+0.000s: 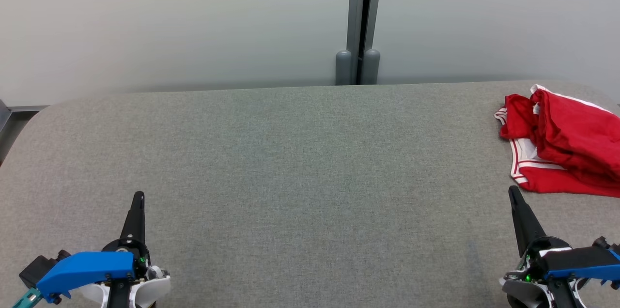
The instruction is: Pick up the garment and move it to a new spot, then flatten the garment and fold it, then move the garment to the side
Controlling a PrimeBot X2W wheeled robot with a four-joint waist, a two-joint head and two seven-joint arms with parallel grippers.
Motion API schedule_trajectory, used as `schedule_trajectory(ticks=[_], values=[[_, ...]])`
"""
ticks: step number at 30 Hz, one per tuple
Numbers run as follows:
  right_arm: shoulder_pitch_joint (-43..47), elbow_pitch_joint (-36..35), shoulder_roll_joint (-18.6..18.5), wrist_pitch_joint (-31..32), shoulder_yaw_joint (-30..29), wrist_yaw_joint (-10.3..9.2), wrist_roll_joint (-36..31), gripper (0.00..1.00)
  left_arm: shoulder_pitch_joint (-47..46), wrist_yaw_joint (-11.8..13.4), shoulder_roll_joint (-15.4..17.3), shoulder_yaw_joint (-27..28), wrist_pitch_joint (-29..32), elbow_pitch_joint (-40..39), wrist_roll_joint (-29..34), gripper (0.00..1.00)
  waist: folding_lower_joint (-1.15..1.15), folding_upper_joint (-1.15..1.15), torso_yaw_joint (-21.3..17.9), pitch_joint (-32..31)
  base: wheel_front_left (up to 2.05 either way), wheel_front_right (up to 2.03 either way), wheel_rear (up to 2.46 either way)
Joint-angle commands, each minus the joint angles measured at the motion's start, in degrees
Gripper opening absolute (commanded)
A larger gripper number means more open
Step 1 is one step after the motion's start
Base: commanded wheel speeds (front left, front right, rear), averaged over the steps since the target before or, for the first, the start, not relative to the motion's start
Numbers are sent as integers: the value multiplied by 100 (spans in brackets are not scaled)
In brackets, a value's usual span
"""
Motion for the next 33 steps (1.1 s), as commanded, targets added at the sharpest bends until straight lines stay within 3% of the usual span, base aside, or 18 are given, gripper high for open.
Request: schedule_trajectory(ticks=[1,23,33], values=[[-127,12,-29,24,-22,13,161,0,-104,-53,-2,34,34,-27,-128,0,0,0,-1,-1,0,0,0],[-201,139,-31,114,-39,14,1047,0,-164,-217,-71,230,237,-15,-914,0,-1,0,-12,-15,0,0,0],[-197,137,-31,113,-38,14,1037,0,-160,-206,-70,231,243,-14,-908,0,-1,0,-12,-15,0,0,0]])
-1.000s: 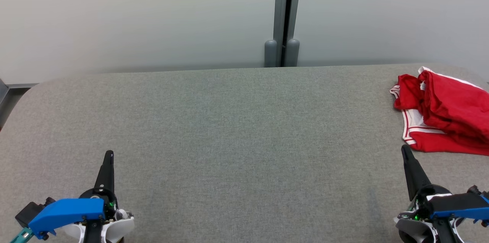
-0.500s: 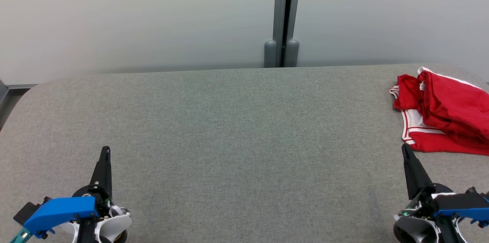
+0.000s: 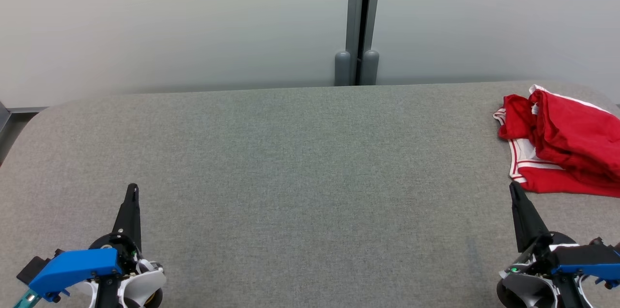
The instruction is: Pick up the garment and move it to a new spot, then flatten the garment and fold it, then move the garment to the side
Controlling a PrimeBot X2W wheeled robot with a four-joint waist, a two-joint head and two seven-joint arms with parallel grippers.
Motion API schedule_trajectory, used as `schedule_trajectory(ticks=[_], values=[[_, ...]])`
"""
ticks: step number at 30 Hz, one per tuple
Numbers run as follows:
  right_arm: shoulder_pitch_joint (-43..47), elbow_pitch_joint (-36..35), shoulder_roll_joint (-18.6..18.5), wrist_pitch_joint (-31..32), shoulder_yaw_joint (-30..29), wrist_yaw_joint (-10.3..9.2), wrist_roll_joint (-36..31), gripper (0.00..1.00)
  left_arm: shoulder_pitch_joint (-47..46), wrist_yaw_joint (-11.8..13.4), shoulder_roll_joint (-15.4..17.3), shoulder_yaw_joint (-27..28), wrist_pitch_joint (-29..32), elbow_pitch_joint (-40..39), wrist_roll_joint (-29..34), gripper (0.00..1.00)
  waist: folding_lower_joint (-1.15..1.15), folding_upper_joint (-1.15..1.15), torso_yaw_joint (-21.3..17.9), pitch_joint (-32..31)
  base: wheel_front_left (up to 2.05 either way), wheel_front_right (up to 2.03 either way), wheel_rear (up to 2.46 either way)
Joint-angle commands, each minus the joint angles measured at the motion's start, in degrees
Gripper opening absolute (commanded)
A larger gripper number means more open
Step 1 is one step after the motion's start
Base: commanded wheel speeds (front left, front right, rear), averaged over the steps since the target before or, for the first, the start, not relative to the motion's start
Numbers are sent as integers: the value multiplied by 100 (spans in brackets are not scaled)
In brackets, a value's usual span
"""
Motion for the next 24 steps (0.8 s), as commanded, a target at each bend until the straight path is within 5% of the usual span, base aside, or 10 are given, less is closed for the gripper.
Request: schedule_trajectory(ticks=[1,24], values=[[-72,11,-29,13,-15,14,14,0,-52,-29,-14,15,27,-12,-15,0,1,0,0,0,0,0,0],[-69,11,-29,12,-14,14,15,0,-52,-29,-14,12,26,-13,-16,0,1,0,0,0,0,0,0]])
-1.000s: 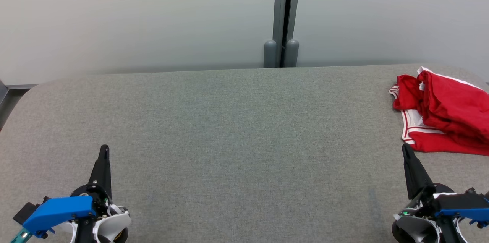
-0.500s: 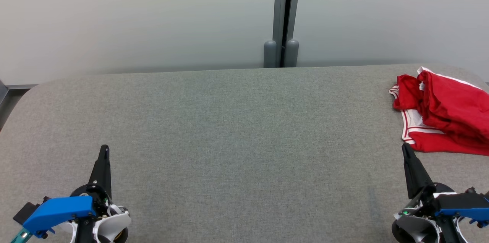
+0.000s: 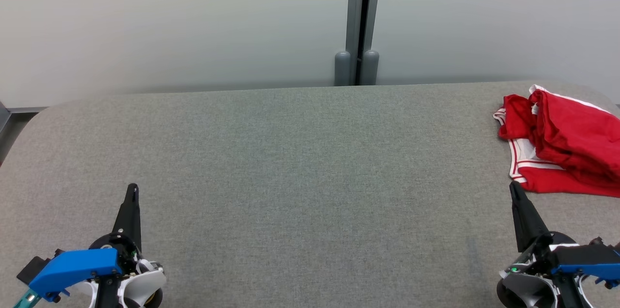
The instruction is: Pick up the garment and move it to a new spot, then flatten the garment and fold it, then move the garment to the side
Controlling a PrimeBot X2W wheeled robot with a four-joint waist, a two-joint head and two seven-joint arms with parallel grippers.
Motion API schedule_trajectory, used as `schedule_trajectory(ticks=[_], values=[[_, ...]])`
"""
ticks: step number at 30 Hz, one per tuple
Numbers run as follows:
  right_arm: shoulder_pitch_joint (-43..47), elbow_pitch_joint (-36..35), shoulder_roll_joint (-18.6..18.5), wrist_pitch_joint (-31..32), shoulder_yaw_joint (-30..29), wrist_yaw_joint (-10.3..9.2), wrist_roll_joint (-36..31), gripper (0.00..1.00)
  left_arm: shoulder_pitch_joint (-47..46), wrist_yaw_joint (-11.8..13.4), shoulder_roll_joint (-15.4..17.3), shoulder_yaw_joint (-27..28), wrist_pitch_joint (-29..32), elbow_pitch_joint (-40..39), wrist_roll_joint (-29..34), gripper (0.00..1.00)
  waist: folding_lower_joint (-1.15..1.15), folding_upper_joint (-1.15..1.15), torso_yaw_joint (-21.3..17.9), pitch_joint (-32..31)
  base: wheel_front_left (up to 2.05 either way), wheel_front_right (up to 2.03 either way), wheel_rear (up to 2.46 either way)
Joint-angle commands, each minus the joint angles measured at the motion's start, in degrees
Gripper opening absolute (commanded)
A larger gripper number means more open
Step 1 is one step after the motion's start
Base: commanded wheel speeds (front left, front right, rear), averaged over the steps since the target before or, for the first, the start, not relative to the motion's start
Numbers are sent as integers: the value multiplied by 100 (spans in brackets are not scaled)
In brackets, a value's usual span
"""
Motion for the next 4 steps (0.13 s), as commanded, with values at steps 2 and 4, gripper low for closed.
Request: schedule_trajectory(ticks=[2,4], values=[[-62,11,-29,12,-14,14,15,0,-52,-29,-14,12,26,-13,-17,0,0,0,0,0,0,0,0],[-62,11,-29,12,-14,14,15,0,-52,-29,-14,12,25,-13,-17,0,0,0,0,0,0,0,0]])
